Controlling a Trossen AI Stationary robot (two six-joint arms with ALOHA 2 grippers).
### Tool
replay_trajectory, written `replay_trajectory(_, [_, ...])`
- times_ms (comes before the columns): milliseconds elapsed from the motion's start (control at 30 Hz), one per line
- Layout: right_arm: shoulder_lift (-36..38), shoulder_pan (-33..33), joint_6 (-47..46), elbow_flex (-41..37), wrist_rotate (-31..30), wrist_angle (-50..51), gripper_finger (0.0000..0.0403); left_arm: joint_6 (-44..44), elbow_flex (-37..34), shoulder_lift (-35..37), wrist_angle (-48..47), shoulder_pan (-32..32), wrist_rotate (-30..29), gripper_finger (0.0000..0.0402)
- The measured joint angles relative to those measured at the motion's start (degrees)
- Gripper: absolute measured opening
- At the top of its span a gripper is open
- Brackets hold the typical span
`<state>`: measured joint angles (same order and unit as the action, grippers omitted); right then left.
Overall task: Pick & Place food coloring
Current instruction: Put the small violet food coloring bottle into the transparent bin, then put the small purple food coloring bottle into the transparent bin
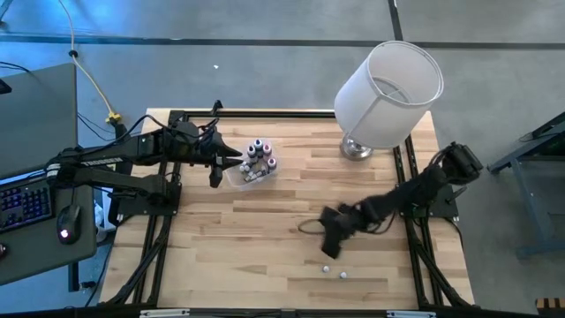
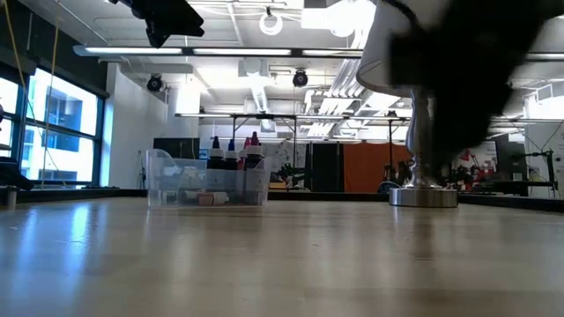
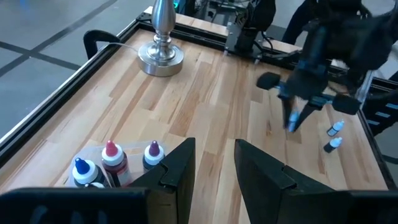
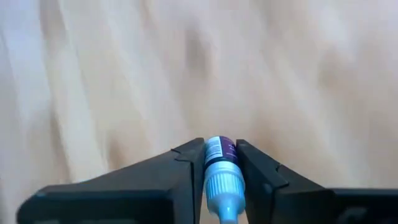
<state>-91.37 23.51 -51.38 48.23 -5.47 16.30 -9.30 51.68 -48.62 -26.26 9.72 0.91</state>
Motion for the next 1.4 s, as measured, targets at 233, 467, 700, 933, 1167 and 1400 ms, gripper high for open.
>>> replay_trajectory(233, [-1.4,-11.4,34.2,10.1,-13.4,-21.7,0.0074,0.0,0.0,0.0,0.0,0.0,0.0,0.0111])
replay_trajectory(467, [-19.0,-24.1,48.8,32.1,-5.1,-15.4,0.0072,0.0,0.0,0.0,0.0,0.0,0.0,0.0111])
replay_trajectory(700, [-36.8,-29.8,53.0,58.8,-3.1,9.9,0.0068,2.1,0.0,0.2,-1.6,0.0,-0.1,0.0111])
replay_trajectory(933, [-46.7,-31.7,51.5,72.6,-3.2,21.6,0.0079,2.3,0.0,0.1,-6.1,0.0,-1.0,0.0111])
replay_trajectory(1167, [-47.8,-33.1,51.3,72.4,-7.1,21.9,0.0085,4.6,0.0,0.1,-7.9,0.0,-4.1,0.0111])
replay_trajectory(1400, [-47.8,-33.4,51.3,72.4,-6.5,21.9,0.011,4.6,0.0,0.1,-7.9,0.0,-5.0,0.0111])
